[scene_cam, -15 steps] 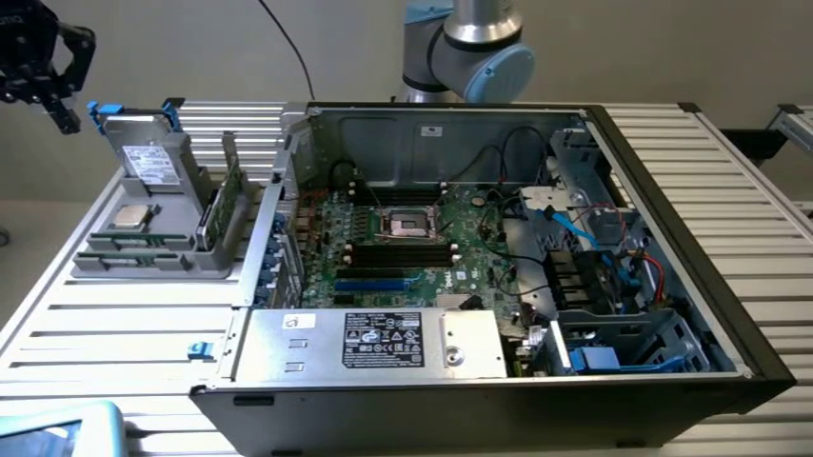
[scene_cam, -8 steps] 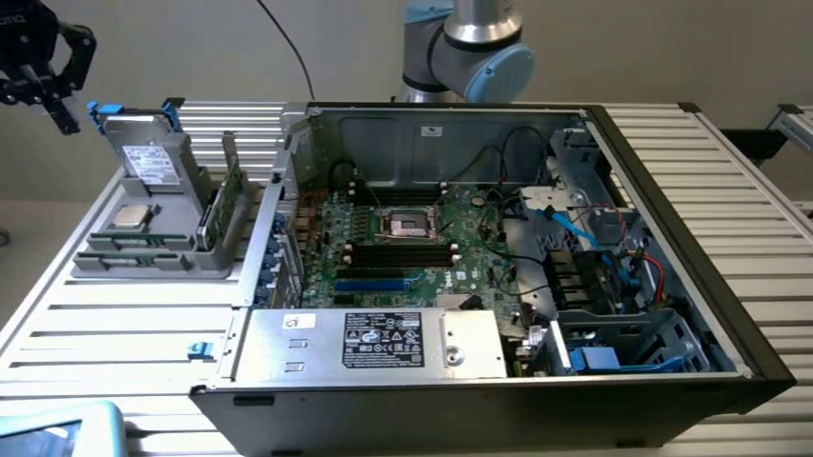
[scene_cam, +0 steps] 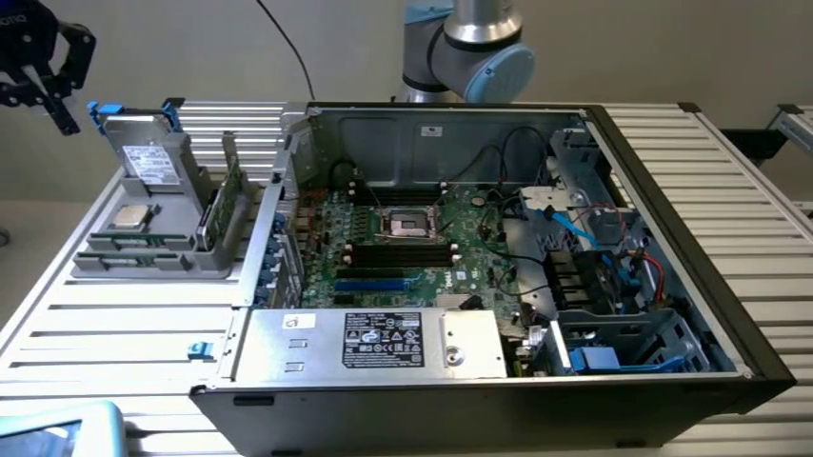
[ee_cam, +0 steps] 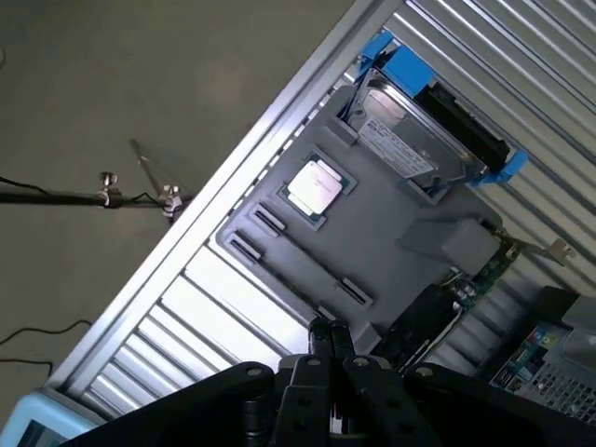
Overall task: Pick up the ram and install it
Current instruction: 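Pick up the ram and move it above insertion slot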
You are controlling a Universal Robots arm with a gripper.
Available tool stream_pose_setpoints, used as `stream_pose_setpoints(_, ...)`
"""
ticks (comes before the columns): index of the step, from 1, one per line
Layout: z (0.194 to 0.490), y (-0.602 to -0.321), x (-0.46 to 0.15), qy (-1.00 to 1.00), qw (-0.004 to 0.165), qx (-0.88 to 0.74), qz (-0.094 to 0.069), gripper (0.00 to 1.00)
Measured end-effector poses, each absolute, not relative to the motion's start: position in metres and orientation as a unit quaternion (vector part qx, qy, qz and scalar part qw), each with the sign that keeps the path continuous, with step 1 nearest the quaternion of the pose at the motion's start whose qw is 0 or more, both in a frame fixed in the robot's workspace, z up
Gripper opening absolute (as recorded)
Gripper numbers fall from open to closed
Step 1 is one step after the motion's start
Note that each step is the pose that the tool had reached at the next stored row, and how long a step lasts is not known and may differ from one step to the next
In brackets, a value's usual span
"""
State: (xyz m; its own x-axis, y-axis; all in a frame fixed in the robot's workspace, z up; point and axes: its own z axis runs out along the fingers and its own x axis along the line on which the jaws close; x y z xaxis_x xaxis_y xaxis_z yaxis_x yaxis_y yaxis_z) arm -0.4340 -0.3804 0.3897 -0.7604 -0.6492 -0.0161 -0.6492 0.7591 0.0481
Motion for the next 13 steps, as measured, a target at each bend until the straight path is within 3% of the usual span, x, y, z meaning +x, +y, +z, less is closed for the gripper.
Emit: stream_pose_setpoints(13, 0.3883, -0.3804, -0.434, -0.89, 0.004, 0.454, -0.025, 0.11)
